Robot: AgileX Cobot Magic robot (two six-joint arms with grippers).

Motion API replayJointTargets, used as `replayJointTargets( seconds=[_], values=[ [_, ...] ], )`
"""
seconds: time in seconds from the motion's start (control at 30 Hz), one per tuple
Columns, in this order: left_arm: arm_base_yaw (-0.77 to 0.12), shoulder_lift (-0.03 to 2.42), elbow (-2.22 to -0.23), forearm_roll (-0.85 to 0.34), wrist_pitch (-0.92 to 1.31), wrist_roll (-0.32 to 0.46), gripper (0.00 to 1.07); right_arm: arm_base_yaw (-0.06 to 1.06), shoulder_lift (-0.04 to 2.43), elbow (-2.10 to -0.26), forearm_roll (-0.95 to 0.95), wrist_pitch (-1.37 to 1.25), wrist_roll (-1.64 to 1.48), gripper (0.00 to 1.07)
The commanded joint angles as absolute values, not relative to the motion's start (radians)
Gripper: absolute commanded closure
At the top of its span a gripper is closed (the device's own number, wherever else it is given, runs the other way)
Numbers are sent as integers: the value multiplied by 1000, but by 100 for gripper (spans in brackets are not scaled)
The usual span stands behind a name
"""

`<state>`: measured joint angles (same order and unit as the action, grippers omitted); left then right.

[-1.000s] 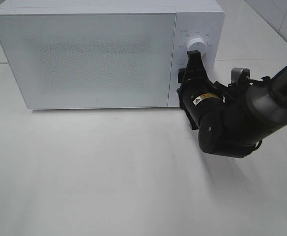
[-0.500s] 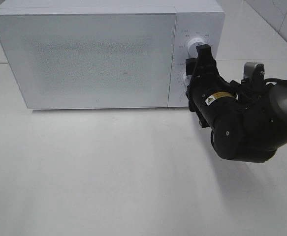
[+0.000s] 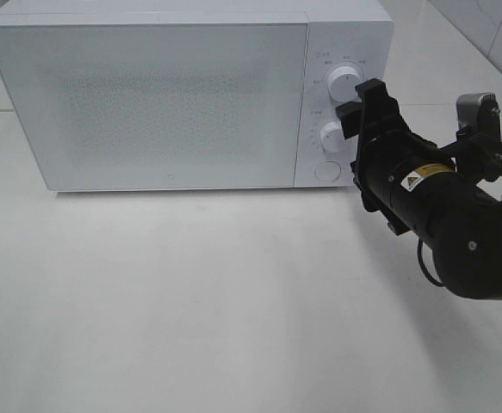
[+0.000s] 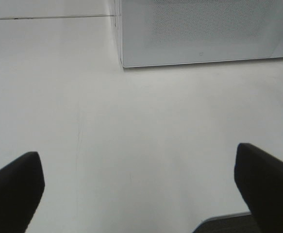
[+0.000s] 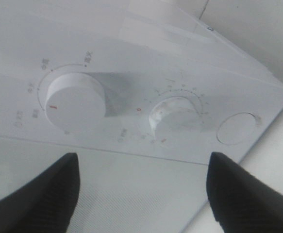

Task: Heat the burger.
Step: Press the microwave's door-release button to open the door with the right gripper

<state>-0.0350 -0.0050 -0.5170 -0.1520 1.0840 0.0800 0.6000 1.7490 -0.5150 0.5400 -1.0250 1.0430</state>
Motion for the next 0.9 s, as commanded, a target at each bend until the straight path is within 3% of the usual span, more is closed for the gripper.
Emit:
replayJointTargets(
  seconds=[0.03,0.6,0.77,0.9],
  values=[
    [-35,-22,-517,-155,1071,76,7,600,1694,-491,519,-946,925,36],
    [-35,-22,-517,-155,1071,76,7,593,1450,-539,479,-147,-70,36],
    [-35,-22,-517,-155,1071,76,7,593,1417,-580,472,40,-205,36],
    [-35,-22,-517,-155,1071,76,7,593,1375,-638,348,280,-225,36]
  ],
)
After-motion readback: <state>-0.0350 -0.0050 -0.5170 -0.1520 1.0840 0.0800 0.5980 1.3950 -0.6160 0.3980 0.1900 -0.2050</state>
